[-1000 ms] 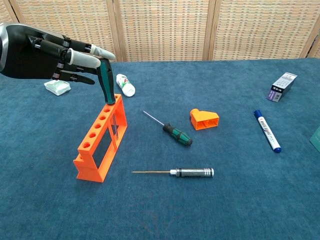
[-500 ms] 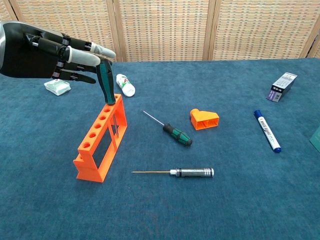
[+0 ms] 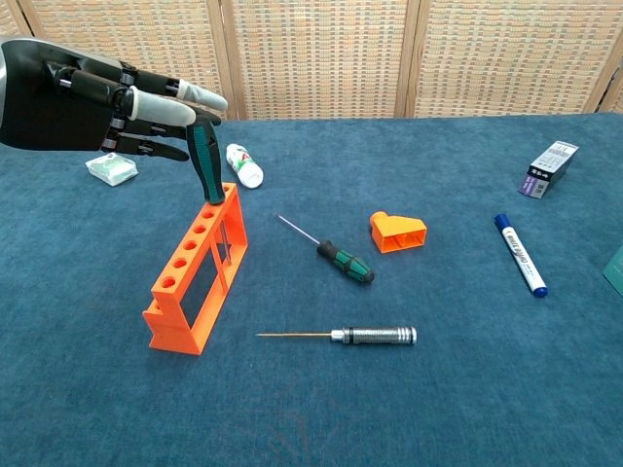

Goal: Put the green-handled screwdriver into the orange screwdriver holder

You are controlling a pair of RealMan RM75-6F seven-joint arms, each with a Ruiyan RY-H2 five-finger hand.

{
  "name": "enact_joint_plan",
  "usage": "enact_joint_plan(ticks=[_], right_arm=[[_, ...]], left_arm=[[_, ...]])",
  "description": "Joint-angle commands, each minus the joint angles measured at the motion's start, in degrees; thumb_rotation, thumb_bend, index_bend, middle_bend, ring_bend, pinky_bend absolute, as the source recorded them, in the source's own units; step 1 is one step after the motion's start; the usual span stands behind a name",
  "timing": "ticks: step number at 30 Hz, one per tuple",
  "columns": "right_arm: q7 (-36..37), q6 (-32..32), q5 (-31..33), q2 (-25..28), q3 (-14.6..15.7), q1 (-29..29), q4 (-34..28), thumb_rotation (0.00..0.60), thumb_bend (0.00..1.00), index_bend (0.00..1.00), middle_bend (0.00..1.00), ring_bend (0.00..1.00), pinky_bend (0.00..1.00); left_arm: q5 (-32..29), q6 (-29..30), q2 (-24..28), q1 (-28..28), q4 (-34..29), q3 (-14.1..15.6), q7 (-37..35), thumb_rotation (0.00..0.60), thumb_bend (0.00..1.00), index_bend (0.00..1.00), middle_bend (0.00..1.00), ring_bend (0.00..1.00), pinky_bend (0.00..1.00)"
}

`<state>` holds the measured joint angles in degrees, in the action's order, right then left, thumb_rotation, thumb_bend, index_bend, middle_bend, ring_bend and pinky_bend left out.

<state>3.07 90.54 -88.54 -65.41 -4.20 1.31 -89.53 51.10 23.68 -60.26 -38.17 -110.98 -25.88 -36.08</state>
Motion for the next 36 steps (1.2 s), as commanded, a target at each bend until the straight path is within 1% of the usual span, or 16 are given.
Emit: enact_joint_plan(ticks=[1, 13, 19, 23, 26, 27, 28, 30, 33, 35, 36], right_arm=[[0.04, 0.01, 0.01, 0.03, 0.0, 0.0, -0.01, 0.6, 0.27, 0.23, 0.0, 0.0, 0.0], [0.08, 0.01, -0.09, 0.03, 0.03, 0.01, 0.01, 0.6, 0.27, 0.23, 0.0, 0.0, 0.0], [0.11, 0.1, 0.0, 0.05, -0.02, -0.04, 0.0, 0.6, 0.27, 0.23, 0.0, 0.0, 0.0], [0.17, 0.07, 0.04, 0.03, -0.04, -0.02, 0.05, 0.6, 0.27, 0.23, 0.0, 0.0, 0.0], [0.25, 0.11, 0.06, 0.07, -0.06, -0.04, 0.1, 0.6, 0.27, 0.23, 0.0, 0.0, 0.0], [0.37, 0.19, 0.09, 0.07, -0.11, -0.07, 0.12, 0.6, 0.27, 0.23, 0.0, 0.0, 0.0], [0.44, 0.27, 0.12, 0.1, -0.15, -0.1, 0.12, 0.6, 0.27, 0.23, 0.0, 0.0, 0.0], [0.54, 0.41, 0.07, 0.18, -0.16, -0.16, 0.12, 0.6, 0.27, 0.23, 0.0, 0.0, 0.0], [0.54, 0.4, 0.15, 0.22, -0.28, -0.1, 0.06, 0.6, 0.27, 0.23, 0.0, 0.0, 0.0], [0.31, 0.41, 0.19, 0.16, -0.24, -0.15, 0.08, 0.6, 0.27, 0.23, 0.0, 0.0, 0.0], [0.15, 0.42, 0.16, 0.13, -0.25, -0.14, 0.03, 0.6, 0.27, 0.23, 0.0, 0.0, 0.0]], left_arm=[[0.5, -0.17, 0.06, 0.07, -0.05, -0.01, -0.38, 0.6, 0.38, 0.19, 0.08, 0.0, 0.0], [2.23, -0.19, 0.41, 0.56, -0.56, -0.1, -1.87, 0.6, 0.38, 0.19, 0.08, 0.0, 0.0], [3.37, 0.69, 0.76, 1.41, -1.03, -0.84, -3.02, 0.6, 0.38, 0.19, 0.08, 0.0, 0.0], [4.91, 2.83, 1.72, 2.82, -2.34, -2.49, -4.31, 0.6, 0.38, 0.19, 0.08, 0.0, 0.0], [6.71, 5.31, 3.52, 4.76, -4.52, -4.97, -6.15, 0.6, 0.38, 0.21, 0.08, 0.0, 0.0], [8.4, 8.08, 5.11, 6.8, -6.36, -6.93, -7.44, 0.6, 0.38, 0.21, 0.08, 0.0, 0.0], [9.76, 9.73, 6.23, 8.34, -7.55, -7.7, -7.96, 0.6, 0.38, 0.22, 0.08, 0.0, 0.0], [12.96, 11.91, 7.92, 11.12, -9.38, -8.1, -9.24, 0.6, 0.38, 0.22, 0.07, 0.0, 0.0], [18.84, 15.48, 9.53, 14.73, -10.34, -6.93, -9.76, 0.6, 0.38, 0.23, 0.06, 0.0, 0.0], [23.41, 18.08, 10.42, 17.23, -10.16, -4.31, -8.14, 0.6, 0.38, 0.23, 0.05, 0.0, 0.0], [25.99, 20.2, 10.51, 18.82, -10.1, -2.42, -6.74, 0.6, 0.38, 0.23, 0.04, 0.0, 0.0]])
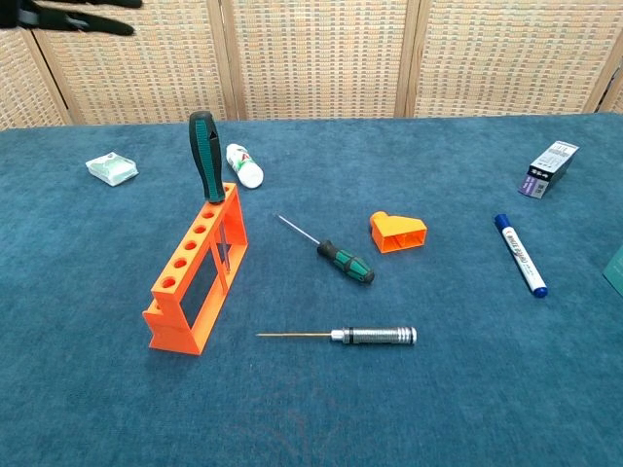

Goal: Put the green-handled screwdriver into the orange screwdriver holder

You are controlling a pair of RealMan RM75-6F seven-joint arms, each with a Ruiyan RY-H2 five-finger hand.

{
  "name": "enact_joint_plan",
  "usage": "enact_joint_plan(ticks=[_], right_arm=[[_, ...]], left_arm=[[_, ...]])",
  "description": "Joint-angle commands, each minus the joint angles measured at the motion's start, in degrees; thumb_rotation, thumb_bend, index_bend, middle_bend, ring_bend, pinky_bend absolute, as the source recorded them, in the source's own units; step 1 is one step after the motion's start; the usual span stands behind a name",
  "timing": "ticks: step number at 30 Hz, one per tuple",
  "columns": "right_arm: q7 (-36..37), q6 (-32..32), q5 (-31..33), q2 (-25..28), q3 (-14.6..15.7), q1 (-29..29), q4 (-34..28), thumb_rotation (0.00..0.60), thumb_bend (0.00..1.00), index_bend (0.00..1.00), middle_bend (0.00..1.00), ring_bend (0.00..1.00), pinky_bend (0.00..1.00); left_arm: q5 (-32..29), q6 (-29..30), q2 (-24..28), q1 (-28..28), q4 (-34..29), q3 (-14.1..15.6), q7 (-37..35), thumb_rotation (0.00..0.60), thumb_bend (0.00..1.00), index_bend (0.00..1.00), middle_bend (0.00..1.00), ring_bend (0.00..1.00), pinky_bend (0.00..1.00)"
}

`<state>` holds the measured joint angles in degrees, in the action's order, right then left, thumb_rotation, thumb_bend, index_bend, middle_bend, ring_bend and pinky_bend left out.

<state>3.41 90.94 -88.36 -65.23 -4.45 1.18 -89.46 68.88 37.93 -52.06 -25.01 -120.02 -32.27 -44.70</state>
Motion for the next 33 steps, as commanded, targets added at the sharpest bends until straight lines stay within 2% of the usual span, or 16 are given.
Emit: enact_joint_plan(ticks=[1, 6, 9, 14, 16, 18, 23, 30, 33], right_arm=[[-0.32, 0.02, -0.04, -0.07, 0.02, 0.01, -0.07, 0.6, 0.27, 0.23, 0.0, 0.0, 0.0], [-1.27, -0.19, -0.22, -0.29, 0.19, 0.09, -0.14, 0.6, 0.27, 0.23, 0.0, 0.0, 0.0], [-1.76, -0.18, -0.27, -0.36, 0.2, 0.11, -0.25, 0.6, 0.27, 0.23, 0.0, 0.0, 0.0], [-1.99, 0.18, -0.44, -0.26, 0.2, -0.02, -0.4, 0.6, 0.27, 0.23, 0.0, 0.0, 0.0], [-1.95, 0.39, -0.45, -0.19, 0.15, -0.1, -0.42, 0.6, 0.27, 0.23, 0.0, 0.0, 0.0], [-1.85, 0.43, -0.39, -0.16, 0.08, -0.1, -0.39, 0.6, 0.27, 0.23, 0.0, 0.0, 0.0], [-1.73, 0.89, -0.23, -0.01, -0.11, -0.31, -0.41, 0.6, 0.27, 0.23, 0.0, 0.0, 0.0], [-1.64, 0.97, -0.02, 0.13, -0.29, -0.35, -0.65, 0.6, 0.27, 0.23, 0.0, 0.0, 0.0], [-1.51, 1.15, -0.05, 0.2, -0.41, -0.36, -0.84, 0.6, 0.27, 0.23, 0.0, 0.0, 0.0]], left_arm=[[9.53, 7.24, 2.17, 6.45, -0.93, 5.12, 2.42, 0.6, 0.38, 0.23, 0.04, 0.0, 0.0], [14.53, 12.86, 1.03, 9.21, 0.46, 10.61, 5.88, 0.6, 0.38, 0.23, 0.02, 0.0, 0.0], [16.64, 16.54, -0.16, 10.65, 1.58, 13.5, 10.75, 0.6, 0.38, 0.23, 0.01, 0.0, 0.0], [18.43, 24.95, -4.51, 13.84, 4.39, 17.74, 25.78, 0.6, 0.36, 0.22, 0.0, 0.0, 0.0], [19.02, 28.86, -6.91, 15.27, 6.33, 19.39, 34.14, 0.6, 0.34, 0.21, 0.0, 0.0, 0.0], [19.05, 31.77, -9.3, 16.18, 7.61, 20.38, 39.59, 0.6, 0.32, 0.21, 0.0, 0.0, 0.0], [18.98, 36.69, -13.36, 17.76, 11.4, 22.31, 47.61, 0.6, 0.3, 0.19, 0.0, 0.0, 0.0], [20.94, 43.3, -17.94, 19.06, 17.81, 23.25, 56.52, 0.6, 0.3, 0.19, 0.0, 0.0, 0.0], [21.12, 44.73, -19.02, 19.27, 19.27, 23.47, 57.55, 0.6, 0.3, 0.18, 0.0, 0.0, 0.0]])
